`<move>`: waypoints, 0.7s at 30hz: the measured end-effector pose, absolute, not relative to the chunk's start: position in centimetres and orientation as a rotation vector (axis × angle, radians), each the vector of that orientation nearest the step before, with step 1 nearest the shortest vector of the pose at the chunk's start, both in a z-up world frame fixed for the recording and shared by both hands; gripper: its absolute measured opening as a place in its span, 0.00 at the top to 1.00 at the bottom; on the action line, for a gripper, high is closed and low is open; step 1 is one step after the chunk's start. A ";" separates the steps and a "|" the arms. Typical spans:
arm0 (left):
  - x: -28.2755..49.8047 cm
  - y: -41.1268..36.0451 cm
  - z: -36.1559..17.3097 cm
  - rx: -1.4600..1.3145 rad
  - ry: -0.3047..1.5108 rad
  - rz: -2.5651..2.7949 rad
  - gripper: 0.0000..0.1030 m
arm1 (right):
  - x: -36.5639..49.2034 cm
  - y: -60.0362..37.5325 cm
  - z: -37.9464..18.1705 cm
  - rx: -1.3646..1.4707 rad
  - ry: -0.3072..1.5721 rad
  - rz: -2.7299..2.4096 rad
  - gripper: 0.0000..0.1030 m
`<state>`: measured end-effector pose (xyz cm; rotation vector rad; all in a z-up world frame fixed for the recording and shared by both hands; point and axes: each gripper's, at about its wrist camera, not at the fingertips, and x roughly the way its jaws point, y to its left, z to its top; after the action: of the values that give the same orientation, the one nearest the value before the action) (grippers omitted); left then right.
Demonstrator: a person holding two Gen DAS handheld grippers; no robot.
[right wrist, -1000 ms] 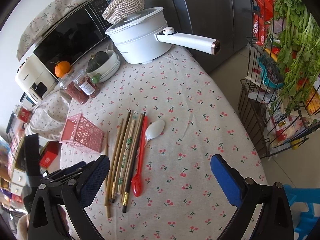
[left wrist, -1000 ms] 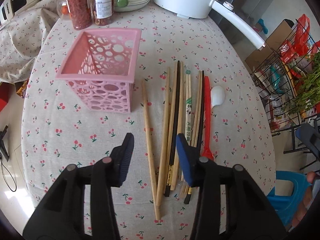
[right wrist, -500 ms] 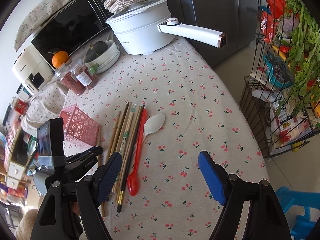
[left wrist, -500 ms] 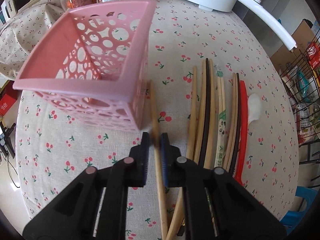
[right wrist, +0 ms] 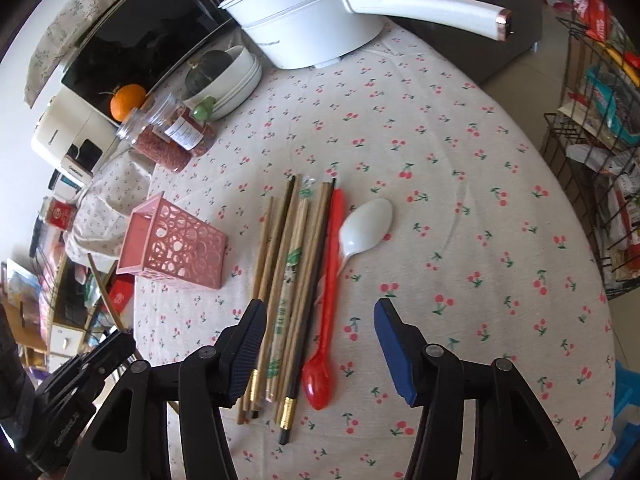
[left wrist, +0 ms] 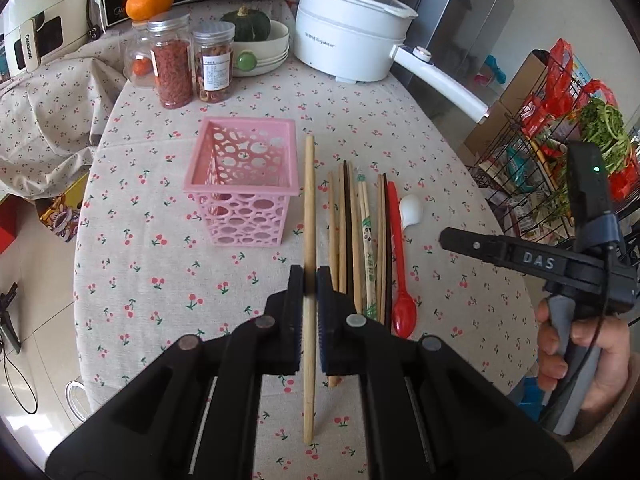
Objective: Organize utensils
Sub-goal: 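Grasp a wooden chopstick with the left tool while the right tool grasps another chopstick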
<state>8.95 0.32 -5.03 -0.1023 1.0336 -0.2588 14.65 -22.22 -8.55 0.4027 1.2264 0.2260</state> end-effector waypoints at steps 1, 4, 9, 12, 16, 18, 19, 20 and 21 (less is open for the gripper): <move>8.7 0.9 -4.7 -0.111 1.016 -0.262 0.93 | 15.1 -21.2 -8.7 0.399 1.231 0.255 0.58; 8.5 2.6 -4.1 -0.144 0.990 -0.260 0.93 | 16.9 -18.4 -9.7 0.418 1.253 0.332 0.80; 8.4 4.4 -3.7 -0.166 0.978 -0.251 0.93 | 20.1 -15.8 -11.4 0.438 1.259 0.345 0.87; 8.5 5.6 -3.4 -0.197 0.970 -0.242 0.93 | 21.8 -14.8 -12.7 0.428 1.280 0.320 0.87; 8.5 6.4 -3.3 -0.225 0.967 -0.242 0.93 | 23.2 -13.3 -14.1 0.312 1.306 0.258 0.87; 8.5 6.4 -3.2 -0.230 0.968 -0.246 0.93 | 23.6 -12.7 -14.5 0.241 1.303 0.234 0.91; 8.6 6.5 -3.3 -0.235 0.970 -0.247 0.93 | 23.7 -12.4 -14.8 0.205 1.311 0.224 0.91; 8.7 6.5 -3.3 -0.240 0.973 -0.250 0.93 | 23.7 -12.0 -14.9 0.163 1.309 0.212 0.92; 8.8 6.5 -3.4 -0.244 0.976 -0.251 0.93 | 23.7 -11.5 -14.9 0.116 1.300 0.211 0.92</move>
<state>8.84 6.51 -3.40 -0.2436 0.9764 -0.2507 23.67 -11.50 -14.89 0.1165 1.3005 0.2107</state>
